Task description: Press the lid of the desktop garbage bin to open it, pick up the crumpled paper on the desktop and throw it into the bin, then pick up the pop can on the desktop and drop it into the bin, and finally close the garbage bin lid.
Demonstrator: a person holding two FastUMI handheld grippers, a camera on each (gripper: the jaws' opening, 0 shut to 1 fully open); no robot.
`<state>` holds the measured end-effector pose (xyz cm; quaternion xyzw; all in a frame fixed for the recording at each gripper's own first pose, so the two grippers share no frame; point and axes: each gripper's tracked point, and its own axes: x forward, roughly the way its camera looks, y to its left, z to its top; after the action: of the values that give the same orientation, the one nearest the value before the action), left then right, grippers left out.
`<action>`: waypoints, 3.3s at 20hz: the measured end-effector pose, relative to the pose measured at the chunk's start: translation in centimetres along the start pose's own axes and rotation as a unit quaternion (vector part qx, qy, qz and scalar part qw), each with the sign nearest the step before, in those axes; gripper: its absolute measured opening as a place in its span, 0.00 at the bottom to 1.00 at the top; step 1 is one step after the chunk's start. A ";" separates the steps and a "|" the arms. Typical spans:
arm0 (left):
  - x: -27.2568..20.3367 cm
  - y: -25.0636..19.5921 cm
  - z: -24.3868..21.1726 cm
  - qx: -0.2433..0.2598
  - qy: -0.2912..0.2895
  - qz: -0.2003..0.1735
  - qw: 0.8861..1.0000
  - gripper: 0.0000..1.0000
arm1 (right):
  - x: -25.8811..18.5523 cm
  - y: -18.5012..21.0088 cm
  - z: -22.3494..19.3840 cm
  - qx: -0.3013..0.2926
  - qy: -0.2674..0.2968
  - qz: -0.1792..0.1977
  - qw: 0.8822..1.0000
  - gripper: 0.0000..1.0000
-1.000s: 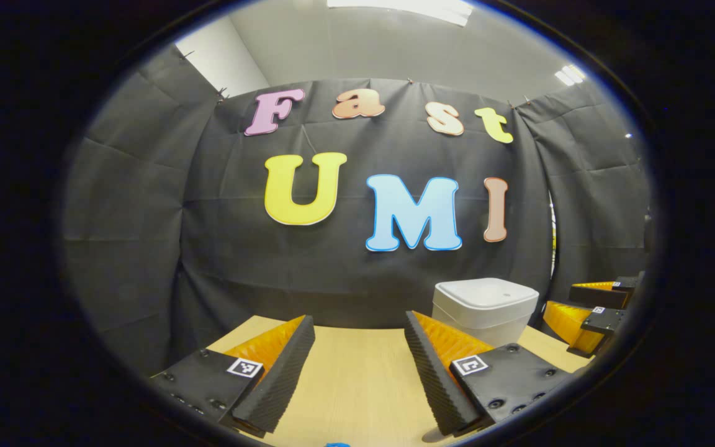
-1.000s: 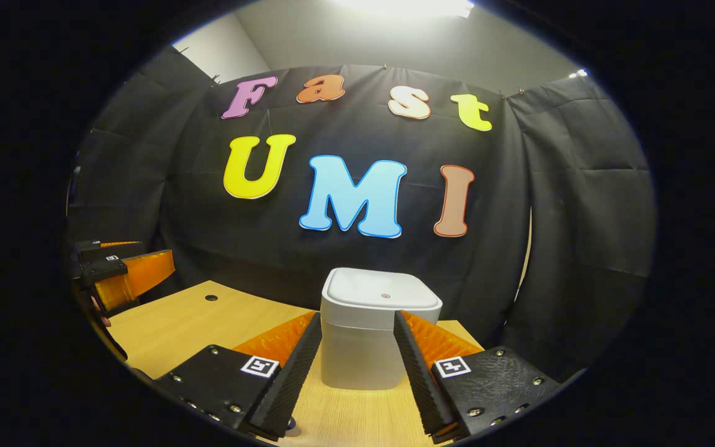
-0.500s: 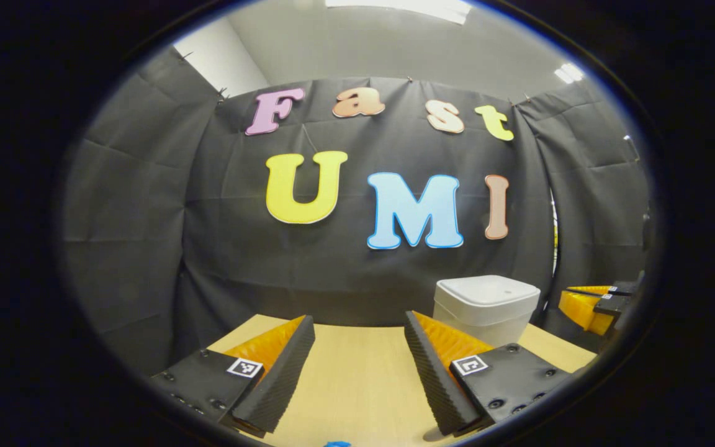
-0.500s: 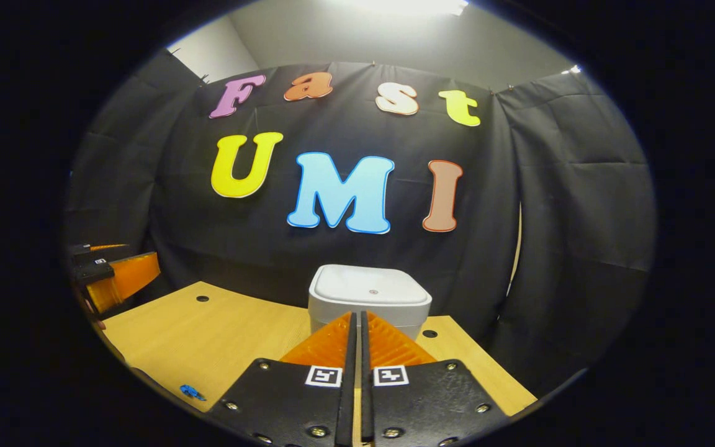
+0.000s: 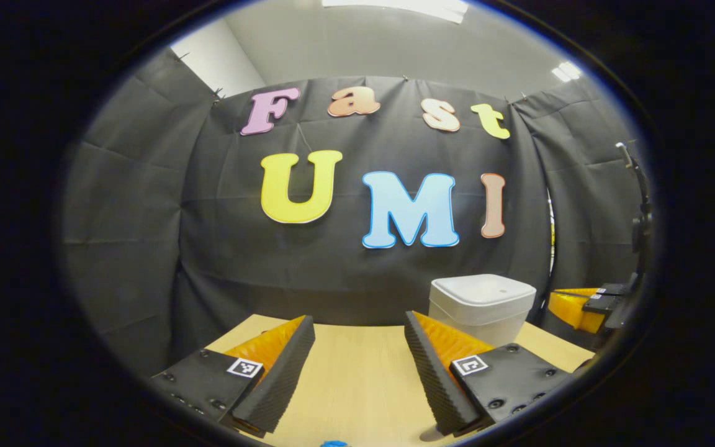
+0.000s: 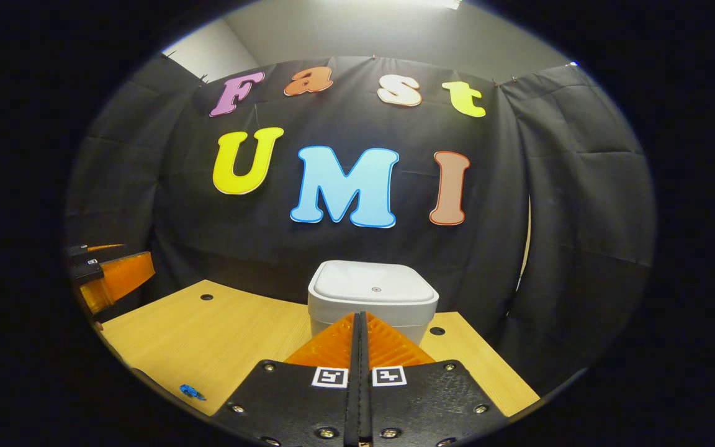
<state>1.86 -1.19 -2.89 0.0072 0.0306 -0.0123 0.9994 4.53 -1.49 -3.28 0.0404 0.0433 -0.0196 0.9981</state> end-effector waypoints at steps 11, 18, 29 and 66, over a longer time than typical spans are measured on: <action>-0.1 2.5 -0.8 -0.002 0.012 0.037 0.999 0.94 | 8.1 -1.9 -0.3 0.019 0.008 0.001 1.000 0.00; -0.6 3.5 -1.1 -0.010 0.016 0.053 0.998 0.95 | 11.6 -3.3 -1.3 0.046 0.023 -0.012 0.999 0.00; -0.6 3.3 -2.1 -0.021 0.026 0.056 0.998 0.95 | 11.7 -3.3 -1.8 0.055 0.022 -0.005 0.998 0.01; -2.7 2.8 -4.0 -0.025 0.045 0.042 0.998 0.95 | 3.7 -1.9 -0.4 0.018 -0.010 -0.016 1.000 0.03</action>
<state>-1.03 1.74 -6.64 -0.0158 0.0754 0.0307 0.9966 8.11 -3.54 -4.12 0.0577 0.0331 -0.0369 0.9971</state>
